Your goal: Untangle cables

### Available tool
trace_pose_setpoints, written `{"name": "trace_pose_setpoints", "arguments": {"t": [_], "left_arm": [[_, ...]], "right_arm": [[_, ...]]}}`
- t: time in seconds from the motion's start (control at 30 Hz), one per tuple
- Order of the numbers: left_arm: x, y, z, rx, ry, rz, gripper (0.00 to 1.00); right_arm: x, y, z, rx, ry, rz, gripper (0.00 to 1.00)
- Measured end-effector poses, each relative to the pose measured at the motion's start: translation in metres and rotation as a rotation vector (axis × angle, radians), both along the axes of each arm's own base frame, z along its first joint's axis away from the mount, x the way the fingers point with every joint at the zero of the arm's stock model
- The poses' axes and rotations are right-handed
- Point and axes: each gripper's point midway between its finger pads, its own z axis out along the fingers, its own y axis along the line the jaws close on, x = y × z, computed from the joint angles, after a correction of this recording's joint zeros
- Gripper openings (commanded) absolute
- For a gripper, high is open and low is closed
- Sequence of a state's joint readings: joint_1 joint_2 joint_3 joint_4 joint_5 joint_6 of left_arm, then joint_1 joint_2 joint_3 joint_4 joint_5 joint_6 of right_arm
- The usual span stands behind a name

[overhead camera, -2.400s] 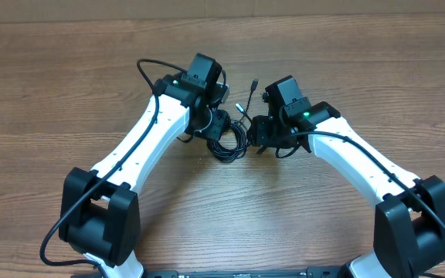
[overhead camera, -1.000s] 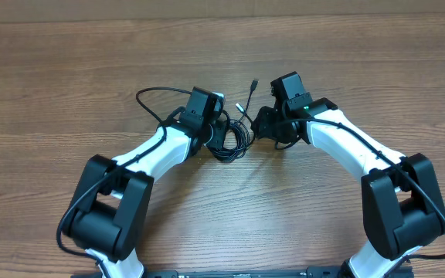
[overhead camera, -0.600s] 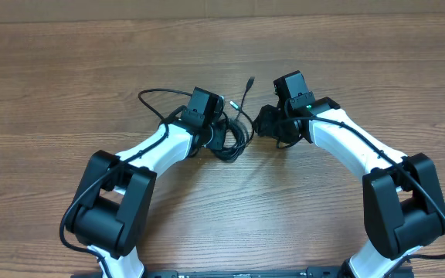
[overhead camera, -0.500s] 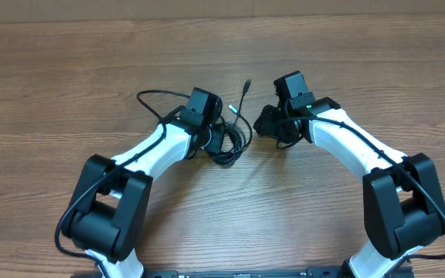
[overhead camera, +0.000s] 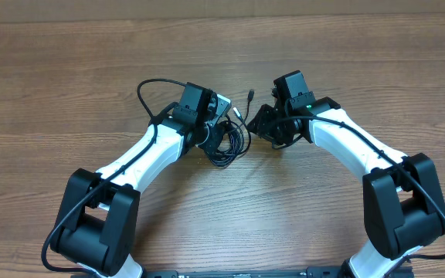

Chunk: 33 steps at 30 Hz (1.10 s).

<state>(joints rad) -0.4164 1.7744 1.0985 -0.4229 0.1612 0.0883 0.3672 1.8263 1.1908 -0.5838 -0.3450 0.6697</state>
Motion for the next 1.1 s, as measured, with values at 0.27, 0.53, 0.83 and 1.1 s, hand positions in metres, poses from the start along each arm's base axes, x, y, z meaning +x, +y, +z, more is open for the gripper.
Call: {"name": "trace_pose_setpoints", "arguments": {"t": [0.27, 0.53, 0.83, 1.1], "left_arm": [[0.000, 0.000, 0.000, 0.010, -0.009, -0.025, 0.04], [0.000, 0.001, 0.000, 0.011, -0.008, -0.018, 0.04], [0.001, 0.002, 0.000, 0.004, 0.002, 0.023, 0.04], [0.001, 0.002, 0.000, 0.000, 0.006, 0.033, 0.04]], "right_arm": [[-0.005, -0.006, -0.009, -0.057, 0.012, 0.023, 0.31], [-0.003, 0.004, -0.037, -0.032, 0.055, 0.029, 0.25], [0.004, 0.015, -0.037, 0.032, 0.048, 0.016, 0.12], [0.015, 0.018, -0.030, 0.085, 0.042, -0.048, 0.04]]}}
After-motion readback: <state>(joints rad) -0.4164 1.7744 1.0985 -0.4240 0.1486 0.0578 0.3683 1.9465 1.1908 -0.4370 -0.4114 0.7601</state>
